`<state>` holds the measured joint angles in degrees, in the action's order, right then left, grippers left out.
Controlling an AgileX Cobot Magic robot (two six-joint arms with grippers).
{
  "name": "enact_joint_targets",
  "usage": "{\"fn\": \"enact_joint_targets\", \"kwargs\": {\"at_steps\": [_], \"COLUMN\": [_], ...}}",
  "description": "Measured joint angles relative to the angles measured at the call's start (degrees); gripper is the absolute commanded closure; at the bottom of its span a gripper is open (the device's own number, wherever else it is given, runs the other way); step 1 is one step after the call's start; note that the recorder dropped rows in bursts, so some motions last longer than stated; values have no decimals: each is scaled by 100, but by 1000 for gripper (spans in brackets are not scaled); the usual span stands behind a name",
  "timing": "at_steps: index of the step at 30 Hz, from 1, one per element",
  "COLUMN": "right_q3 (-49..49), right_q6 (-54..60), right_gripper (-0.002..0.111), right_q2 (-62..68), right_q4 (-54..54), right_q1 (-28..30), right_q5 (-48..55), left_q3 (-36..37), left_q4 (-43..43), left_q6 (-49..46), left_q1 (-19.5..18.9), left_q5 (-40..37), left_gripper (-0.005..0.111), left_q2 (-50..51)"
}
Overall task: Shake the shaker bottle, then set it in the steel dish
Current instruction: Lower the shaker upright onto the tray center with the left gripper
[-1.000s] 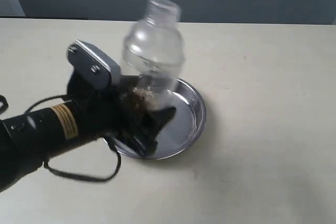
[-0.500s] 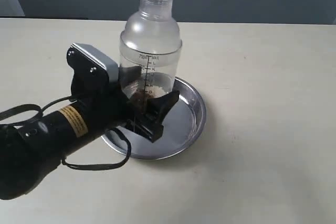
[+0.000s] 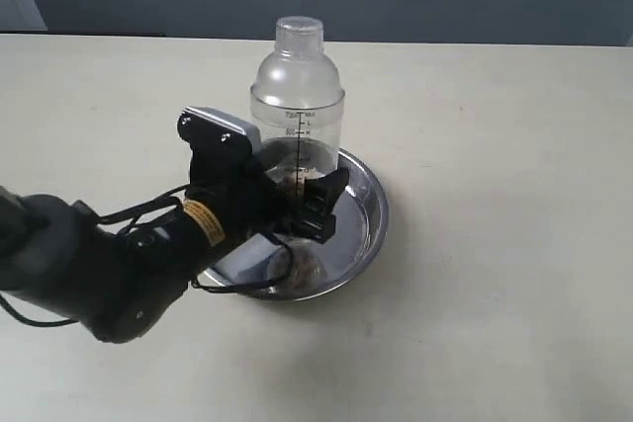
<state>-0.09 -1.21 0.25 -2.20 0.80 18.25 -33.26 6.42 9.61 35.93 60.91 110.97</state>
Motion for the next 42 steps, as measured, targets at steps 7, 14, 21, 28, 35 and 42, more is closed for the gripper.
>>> {"fn": "enact_joint_targets", "kwargs": {"at_steps": [7, 14, 21, 28, 35, 42], "right_q3": [0, 0, 0, 0, 0, 0], "right_q6": [0, 0, 0, 0, 10, 10], "right_gripper": [109, 109, 109, 109, 109, 109], "right_q2": [0, 0, 0, 0, 0, 0], "right_q4": [0, 0, 0, 0, 0, 0], "right_q1": [0, 0, 0, 0, 0, 0], "right_q5": [0, 0, 0, 0, 0, 0], "left_q3": [-547, -595, -619, -619, -619, -619], "left_q4": [-195, -513, -527, -527, -527, -527], "left_q6": [40, 120, 147, 136, 136, 136], "left_q1": [-379, -435, -435, -435, -435, -435], "left_q5": [-753, -718, -786, -786, -786, -786], "left_gripper": [106, 106, 106, 106, 106, 106], "left_q2": [480, 569, 569, 569, 569, 569]}}
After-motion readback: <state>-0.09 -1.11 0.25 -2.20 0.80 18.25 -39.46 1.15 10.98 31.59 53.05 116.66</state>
